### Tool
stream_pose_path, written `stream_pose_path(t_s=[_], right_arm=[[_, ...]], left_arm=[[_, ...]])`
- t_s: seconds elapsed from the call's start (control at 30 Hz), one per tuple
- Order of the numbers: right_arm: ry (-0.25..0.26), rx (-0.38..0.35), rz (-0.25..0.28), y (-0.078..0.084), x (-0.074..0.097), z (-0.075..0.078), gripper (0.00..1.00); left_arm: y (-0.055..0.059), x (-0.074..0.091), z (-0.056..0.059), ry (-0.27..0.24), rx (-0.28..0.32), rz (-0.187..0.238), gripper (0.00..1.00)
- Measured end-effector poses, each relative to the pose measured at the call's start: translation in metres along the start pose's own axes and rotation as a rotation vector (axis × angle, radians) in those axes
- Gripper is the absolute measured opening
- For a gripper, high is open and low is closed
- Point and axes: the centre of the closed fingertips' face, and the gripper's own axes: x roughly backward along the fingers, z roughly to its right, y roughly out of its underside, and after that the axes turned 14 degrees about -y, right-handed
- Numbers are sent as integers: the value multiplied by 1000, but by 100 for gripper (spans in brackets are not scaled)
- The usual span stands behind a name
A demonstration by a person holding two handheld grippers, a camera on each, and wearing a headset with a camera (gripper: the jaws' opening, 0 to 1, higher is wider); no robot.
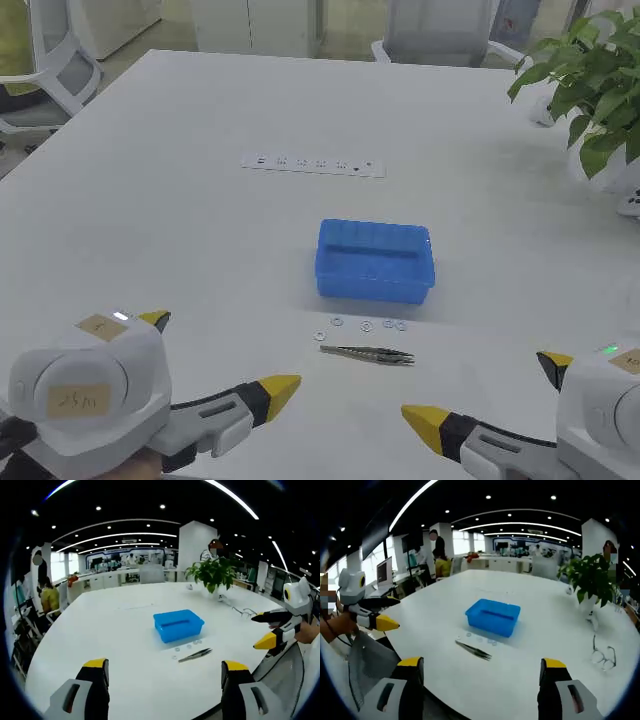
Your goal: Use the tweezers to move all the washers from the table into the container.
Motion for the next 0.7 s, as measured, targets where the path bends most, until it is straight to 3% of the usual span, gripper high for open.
stream_pose_path(t_s=[0.33, 0.7], right_arm=[[-12, -31, 38, -5, -1, 1, 93], [-22, -4, -16, 2, -5, -4, 92]], left_arm=[[6, -4, 7, 29, -24, -21, 91], [7, -8, 12, 49, -17, -30, 89]])
